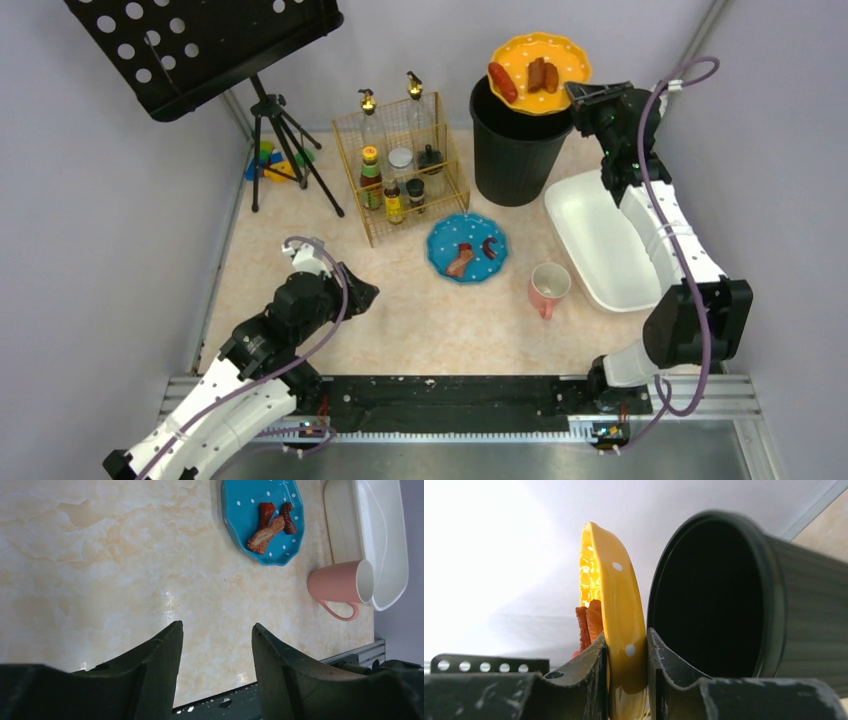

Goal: Clear the kitchen counter

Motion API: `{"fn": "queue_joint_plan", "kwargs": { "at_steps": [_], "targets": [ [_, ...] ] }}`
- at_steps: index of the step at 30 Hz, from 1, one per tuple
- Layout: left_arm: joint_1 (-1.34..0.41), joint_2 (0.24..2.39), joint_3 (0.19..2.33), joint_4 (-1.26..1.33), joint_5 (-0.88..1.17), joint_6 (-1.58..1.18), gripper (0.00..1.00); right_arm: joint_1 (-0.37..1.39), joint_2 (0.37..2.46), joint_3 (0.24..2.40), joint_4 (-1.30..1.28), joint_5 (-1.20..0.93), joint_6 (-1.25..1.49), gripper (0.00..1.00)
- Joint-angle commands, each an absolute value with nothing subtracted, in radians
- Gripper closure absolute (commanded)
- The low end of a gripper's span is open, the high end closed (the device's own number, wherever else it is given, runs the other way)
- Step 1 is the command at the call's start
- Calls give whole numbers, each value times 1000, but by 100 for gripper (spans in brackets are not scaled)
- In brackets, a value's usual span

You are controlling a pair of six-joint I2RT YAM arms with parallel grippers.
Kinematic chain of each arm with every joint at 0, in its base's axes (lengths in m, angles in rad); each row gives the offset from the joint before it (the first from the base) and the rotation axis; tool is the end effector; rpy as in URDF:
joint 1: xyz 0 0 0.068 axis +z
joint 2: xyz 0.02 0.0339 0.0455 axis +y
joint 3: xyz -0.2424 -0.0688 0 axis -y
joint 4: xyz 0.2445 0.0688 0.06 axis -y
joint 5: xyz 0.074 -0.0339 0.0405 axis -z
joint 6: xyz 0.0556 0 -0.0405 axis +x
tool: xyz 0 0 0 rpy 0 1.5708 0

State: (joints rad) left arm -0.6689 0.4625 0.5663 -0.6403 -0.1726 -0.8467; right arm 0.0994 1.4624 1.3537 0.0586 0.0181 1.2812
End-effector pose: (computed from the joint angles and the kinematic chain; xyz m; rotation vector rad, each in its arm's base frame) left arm 0.1242 -0.0860 0.2408 -0.3006 2.1632 -0.7157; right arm 0.3710 0.0360 0.3811 0.9737 1.4248 1.0331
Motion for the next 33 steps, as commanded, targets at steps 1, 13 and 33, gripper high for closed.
{"fn": "queue_joint_plan", "kwargs": {
  "at_steps": [1,13,33],
  "targets": [
    [-672,458,557,-553,-130,-841,42,59,1473,1498,251,3,1297,100],
    [-671,466,544,-539,-123,-821,42,31,1576,1623,216,-22,1017,100],
    [-671,422,503,-546,-120,-822,43,36,1659,1775,225,-7,580,100]
  ]
}}
